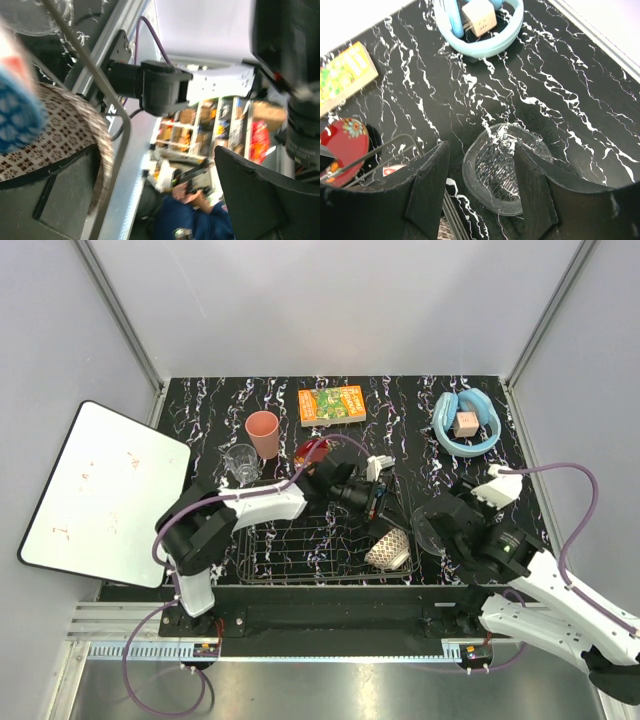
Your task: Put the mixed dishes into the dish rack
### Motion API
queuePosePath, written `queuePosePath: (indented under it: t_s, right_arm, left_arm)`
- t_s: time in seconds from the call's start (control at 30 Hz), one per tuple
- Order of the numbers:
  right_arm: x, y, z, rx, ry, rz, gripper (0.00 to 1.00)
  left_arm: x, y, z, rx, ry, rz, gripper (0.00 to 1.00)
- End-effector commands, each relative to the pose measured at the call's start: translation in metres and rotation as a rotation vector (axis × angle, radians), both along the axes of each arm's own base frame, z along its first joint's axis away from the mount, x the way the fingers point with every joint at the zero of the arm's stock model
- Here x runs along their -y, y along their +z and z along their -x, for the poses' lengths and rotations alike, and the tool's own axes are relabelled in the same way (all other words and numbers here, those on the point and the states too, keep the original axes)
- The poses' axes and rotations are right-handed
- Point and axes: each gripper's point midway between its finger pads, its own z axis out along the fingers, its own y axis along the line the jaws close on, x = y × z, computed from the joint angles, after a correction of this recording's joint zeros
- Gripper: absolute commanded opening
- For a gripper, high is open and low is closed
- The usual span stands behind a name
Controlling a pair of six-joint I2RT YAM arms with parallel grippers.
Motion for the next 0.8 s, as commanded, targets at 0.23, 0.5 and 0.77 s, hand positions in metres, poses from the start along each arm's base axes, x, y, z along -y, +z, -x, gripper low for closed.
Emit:
queuePosePath:
  t_s: [0.23, 0.5, 0.77]
  right_arm:
    - [-0.03, -0.003, -0.009, -0.1, 0.058, -0.029, 0.66]
    - [-0.047, -0.026, -0.008, -0.177, 0.093, -0.053, 0.68]
    - [-0.07, -0.053, 0.005, -0.222, 0.17, -0.067, 0.7]
  left_arm:
    - [-0.072, 0.06, -0.026, 0.264, -0.046, 0.043, 0.99]
    - [-0.091, 0.033, -0.03, 0.3, -0.006, -0.014, 0.99]
    - [-0.118, 0.041, -0.051, 0.584, -0.032, -0.1, 0.99]
